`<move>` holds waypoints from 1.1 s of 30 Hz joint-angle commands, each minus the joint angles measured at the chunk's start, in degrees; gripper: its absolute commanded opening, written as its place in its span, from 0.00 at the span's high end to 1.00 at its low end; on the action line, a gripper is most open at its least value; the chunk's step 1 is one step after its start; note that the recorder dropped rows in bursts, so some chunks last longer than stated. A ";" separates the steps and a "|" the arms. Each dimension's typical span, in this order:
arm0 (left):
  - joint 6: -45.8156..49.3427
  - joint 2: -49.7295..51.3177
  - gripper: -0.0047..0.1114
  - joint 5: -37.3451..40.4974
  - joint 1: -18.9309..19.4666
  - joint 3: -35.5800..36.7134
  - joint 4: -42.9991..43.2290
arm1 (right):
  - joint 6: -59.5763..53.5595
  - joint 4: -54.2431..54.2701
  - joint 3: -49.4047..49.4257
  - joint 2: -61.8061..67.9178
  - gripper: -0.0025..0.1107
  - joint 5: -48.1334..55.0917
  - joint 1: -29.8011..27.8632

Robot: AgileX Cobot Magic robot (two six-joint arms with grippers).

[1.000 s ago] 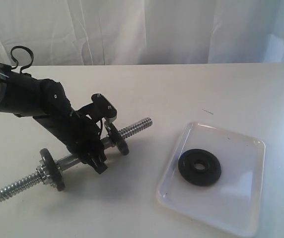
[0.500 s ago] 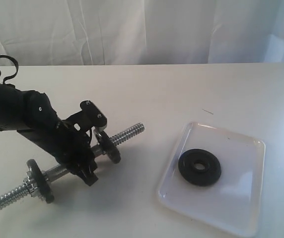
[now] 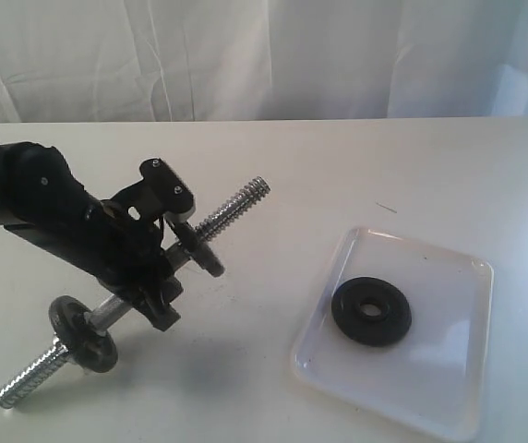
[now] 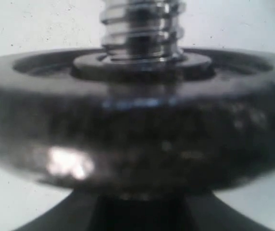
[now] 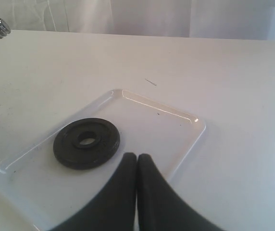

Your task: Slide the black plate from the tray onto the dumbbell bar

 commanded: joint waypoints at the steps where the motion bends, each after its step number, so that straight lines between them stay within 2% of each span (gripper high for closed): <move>1: -0.63 -3.80 0.96 -3.56 -0.26 -1.35 -2.45 | -0.04 0.00 0.29 -0.31 0.98 -0.82 -0.14; 8: -0.63 -5.22 0.96 -0.89 -0.26 -1.22 -2.75 | -0.04 0.00 0.29 -0.31 0.98 -0.82 -0.14; 25: -0.63 -11.58 0.96 -2.98 -0.26 9.48 -5.75 | -0.04 0.00 0.29 -0.31 0.98 -0.82 -0.14; 33: -0.63 -13.42 0.96 -3.53 -0.26 10.00 -6.19 | -0.04 0.00 0.29 -0.31 0.98 -0.82 -0.14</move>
